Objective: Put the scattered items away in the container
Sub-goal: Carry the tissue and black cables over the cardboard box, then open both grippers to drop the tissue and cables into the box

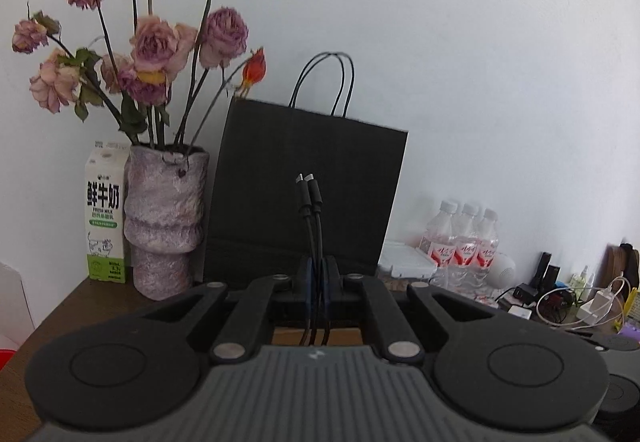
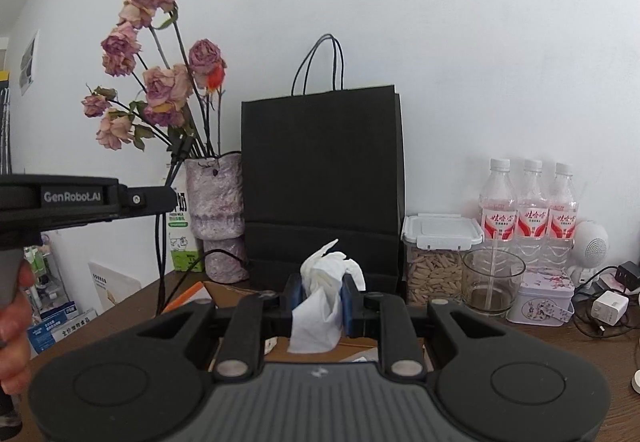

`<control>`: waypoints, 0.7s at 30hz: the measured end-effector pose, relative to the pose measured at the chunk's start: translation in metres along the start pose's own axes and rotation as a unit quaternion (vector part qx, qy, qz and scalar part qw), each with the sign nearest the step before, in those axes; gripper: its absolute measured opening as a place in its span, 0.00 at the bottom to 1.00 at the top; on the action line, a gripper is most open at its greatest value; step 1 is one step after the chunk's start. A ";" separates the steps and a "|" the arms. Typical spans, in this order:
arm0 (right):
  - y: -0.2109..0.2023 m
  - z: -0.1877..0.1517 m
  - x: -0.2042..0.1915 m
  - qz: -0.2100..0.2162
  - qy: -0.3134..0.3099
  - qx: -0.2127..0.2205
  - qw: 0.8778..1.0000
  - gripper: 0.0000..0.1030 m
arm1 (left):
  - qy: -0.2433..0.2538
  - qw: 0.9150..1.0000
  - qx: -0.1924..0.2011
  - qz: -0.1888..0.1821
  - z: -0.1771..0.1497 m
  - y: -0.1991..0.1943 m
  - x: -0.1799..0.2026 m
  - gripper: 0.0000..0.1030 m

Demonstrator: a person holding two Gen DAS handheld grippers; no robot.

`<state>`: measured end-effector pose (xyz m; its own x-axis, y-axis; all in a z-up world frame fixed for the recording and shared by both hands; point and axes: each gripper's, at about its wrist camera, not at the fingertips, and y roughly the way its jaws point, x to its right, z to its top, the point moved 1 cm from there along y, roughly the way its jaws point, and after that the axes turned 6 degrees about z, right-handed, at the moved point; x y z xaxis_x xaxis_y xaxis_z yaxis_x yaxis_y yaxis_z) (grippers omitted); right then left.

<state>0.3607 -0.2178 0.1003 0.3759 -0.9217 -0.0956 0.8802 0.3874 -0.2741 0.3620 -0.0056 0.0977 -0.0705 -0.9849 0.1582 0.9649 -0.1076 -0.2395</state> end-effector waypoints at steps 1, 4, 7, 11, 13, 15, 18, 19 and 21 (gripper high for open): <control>0.008 -0.003 0.004 -0.001 0.001 -0.007 1.000 0.18 | -0.001 1.000 -0.010 0.002 -0.006 0.010 -0.002 0.06; 0.032 -0.014 0.013 -0.005 -0.002 -0.039 0.999 0.18 | 0.000 0.999 -0.047 0.010 -0.024 0.038 -0.009 0.06; 0.049 -0.027 0.019 -0.016 -0.001 -0.069 0.997 0.18 | 0.002 0.996 -0.087 0.017 -0.040 0.058 -0.015 0.06; 0.058 -0.038 0.020 -0.022 -0.003 -0.089 0.996 0.18 | 0.015 0.992 -0.122 0.025 -0.056 0.070 -0.013 0.06; 0.058 -0.041 0.019 -0.026 -0.008 -0.092 0.995 0.18 | 0.024 0.991 -0.130 0.029 -0.061 0.072 -0.010 0.06; 0.059 -0.043 0.020 -0.038 -0.009 -0.097 0.995 0.18 | 0.030 0.990 -0.135 0.034 -0.065 0.072 -0.009 0.06; 0.060 -0.045 0.025 -0.063 -0.006 -0.107 0.992 0.19 | 0.035 0.989 -0.138 0.045 -0.067 0.071 -0.009 0.06; 0.061 -0.047 0.026 -0.064 -0.005 -0.113 0.992 0.21 | 0.035 0.988 -0.140 0.047 -0.067 0.071 -0.010 0.06; 0.065 -0.051 0.026 -0.065 -0.010 -0.127 0.990 0.26 | 0.032 0.988 -0.146 0.047 -0.068 0.072 -0.011 0.07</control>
<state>0.4132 -0.2172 0.0315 0.2713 -0.9621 -0.0260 0.8213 0.2456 -0.5150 0.4154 -0.0114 0.0132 -0.0086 -0.9979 0.0634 0.8546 -0.0402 -0.5177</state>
